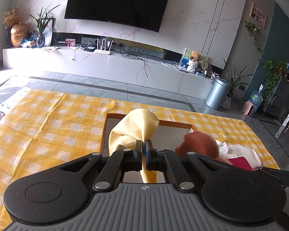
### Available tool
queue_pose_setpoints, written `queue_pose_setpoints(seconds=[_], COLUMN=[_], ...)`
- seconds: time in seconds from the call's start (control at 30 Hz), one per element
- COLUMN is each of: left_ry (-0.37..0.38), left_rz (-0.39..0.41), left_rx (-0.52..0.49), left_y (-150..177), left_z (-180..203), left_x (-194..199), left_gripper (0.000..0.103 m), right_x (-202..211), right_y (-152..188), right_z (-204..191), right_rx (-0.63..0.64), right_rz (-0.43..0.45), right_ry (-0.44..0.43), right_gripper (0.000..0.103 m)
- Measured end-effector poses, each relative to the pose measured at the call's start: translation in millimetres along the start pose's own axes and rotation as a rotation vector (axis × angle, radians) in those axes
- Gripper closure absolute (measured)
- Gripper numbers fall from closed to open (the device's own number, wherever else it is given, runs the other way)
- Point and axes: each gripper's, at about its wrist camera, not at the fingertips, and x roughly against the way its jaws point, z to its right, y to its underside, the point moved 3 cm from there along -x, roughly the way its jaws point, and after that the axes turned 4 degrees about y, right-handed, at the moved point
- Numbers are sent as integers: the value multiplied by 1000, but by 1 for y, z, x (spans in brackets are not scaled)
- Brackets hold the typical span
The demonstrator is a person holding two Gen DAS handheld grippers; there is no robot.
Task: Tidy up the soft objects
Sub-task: 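Carry the sponge with right tool while left tool carries yellow cloth to box, then release the sponge into the box with right tool while left tool drops the cloth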
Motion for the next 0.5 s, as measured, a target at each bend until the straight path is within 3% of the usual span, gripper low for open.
queue_pose_setpoints(seconds=[0.17, 0.43, 0.5], left_ry=[14, 2, 1], left_rz=[-2, -12, -16], left_rx=[7, 11, 8], left_y=[5, 6, 7], left_z=[-3, -7, -7], left_x=[4, 2, 1], left_gripper=[100, 100, 100], right_x=[-25, -41, -37], right_y=[20, 47, 45], right_z=[-26, -29, -28], right_rx=[155, 262, 256], right_rz=[-105, -206, -194], right_ry=[73, 148, 147], right_gripper=[72, 71, 60])
